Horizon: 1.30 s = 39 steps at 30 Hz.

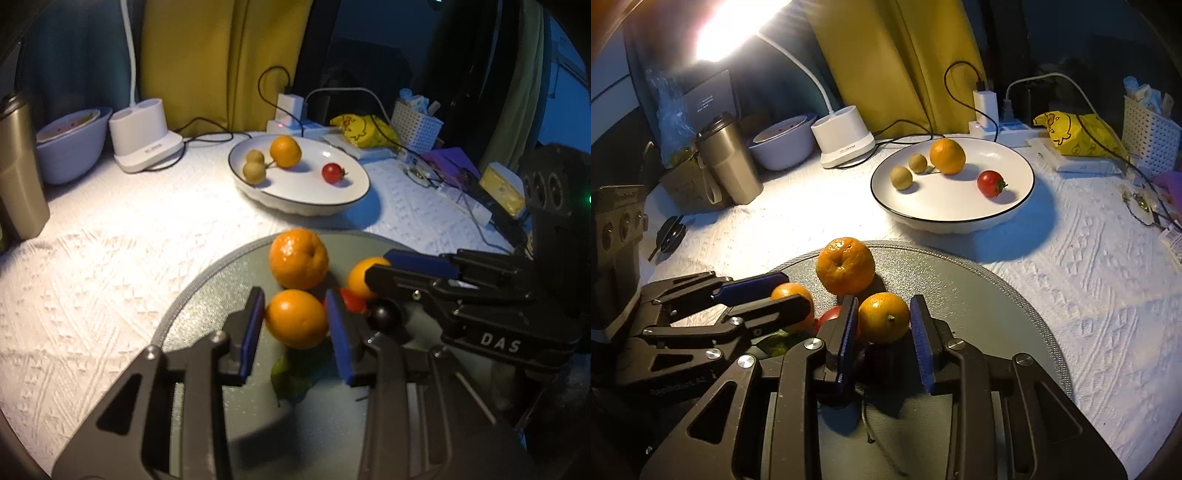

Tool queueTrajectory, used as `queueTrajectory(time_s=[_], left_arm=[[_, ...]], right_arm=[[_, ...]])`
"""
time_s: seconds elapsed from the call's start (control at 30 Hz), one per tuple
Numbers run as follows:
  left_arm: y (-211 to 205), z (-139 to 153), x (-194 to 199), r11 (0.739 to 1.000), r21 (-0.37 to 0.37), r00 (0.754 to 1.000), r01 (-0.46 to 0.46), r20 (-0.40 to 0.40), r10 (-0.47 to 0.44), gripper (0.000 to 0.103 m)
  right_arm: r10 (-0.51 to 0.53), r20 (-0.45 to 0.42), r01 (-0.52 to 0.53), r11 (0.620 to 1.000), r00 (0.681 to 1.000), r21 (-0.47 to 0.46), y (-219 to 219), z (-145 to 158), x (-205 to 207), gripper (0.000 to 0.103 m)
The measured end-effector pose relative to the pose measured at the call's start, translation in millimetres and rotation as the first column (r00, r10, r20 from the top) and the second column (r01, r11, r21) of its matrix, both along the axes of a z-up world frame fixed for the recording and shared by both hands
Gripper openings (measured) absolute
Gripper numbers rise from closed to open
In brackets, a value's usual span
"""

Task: Organize fruits
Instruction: 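Move both open grippers back toward the tangerines on the tray, then grasp a tangerine with the left gripper while the right gripper grasps another tangerine, then carry both tangerines onto the white plate and open both grippers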

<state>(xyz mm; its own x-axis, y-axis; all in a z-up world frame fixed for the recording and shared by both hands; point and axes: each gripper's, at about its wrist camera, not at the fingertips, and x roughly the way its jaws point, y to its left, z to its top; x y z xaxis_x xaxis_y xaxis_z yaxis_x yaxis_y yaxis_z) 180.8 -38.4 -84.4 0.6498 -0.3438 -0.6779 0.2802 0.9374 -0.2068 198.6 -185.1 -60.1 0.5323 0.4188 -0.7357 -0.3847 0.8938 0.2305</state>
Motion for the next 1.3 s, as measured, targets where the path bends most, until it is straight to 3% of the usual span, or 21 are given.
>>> queueTrajectory(time_s=[0.67, 1.3], left_arm=[[0.6, 11.5, 1.3, 1.000, 0.012, 1.000, -0.002, 0.026, 0.002, 0.036], [-8.6, 31.1, 28.6, 0.999, 0.032, 0.998, 0.019, 0.067, -0.021, 0.036]], right_arm=[[0.007, -0.021, -0.007, 1.000, 1.000, 0.008, 2.6, -9.2, 8.7, 0.033], [-0.050, 0.056, 0.048, 0.998, 0.997, 0.029, -26.6, 23.3, 35.3, 0.033]])
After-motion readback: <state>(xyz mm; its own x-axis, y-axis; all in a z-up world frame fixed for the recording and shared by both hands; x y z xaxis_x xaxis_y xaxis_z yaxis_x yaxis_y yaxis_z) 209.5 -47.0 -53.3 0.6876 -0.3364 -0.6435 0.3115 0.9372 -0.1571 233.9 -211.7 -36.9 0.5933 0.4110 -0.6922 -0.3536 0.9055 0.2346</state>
